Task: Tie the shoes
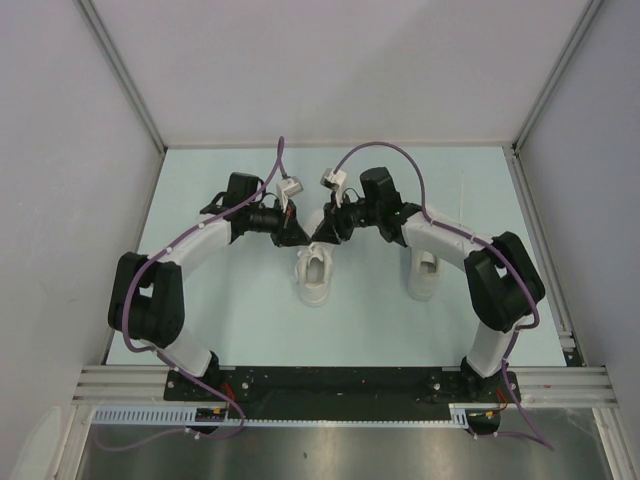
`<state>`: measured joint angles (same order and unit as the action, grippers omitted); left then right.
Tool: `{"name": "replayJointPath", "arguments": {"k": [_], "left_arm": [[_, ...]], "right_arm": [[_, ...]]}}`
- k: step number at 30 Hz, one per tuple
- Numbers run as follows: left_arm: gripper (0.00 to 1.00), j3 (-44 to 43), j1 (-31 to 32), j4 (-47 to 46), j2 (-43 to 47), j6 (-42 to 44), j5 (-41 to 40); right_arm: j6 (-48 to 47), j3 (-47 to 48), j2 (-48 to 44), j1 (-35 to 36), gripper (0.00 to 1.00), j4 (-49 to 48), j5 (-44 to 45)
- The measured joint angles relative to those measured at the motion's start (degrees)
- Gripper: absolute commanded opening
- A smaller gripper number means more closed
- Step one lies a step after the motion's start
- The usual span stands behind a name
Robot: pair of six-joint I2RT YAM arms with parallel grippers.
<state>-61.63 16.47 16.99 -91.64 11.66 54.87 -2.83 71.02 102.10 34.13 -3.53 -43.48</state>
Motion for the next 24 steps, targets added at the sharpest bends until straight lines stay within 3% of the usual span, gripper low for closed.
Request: {"name": "replayJointPath", "arguments": {"k": [11, 18, 24], "left_arm": [[0.0, 0.0, -0.15, -1.27, 0.02, 0.44, -0.02], [0.0, 0.0, -0.33, -1.49, 0.04, 0.92, 0.04], [0.0, 0.02, -0.33, -1.44, 0.15, 2.62, 0.9]], "right_arm": [[-3.52, 0.0, 0.26, -0.39, 0.36, 6.32, -2.01], [-3.21, 0.0, 0.46, -1.11, 0.48, 6.93, -3.34], [4.46, 0.0, 0.46, -3.32, 0.53, 1.18, -4.87]]}}
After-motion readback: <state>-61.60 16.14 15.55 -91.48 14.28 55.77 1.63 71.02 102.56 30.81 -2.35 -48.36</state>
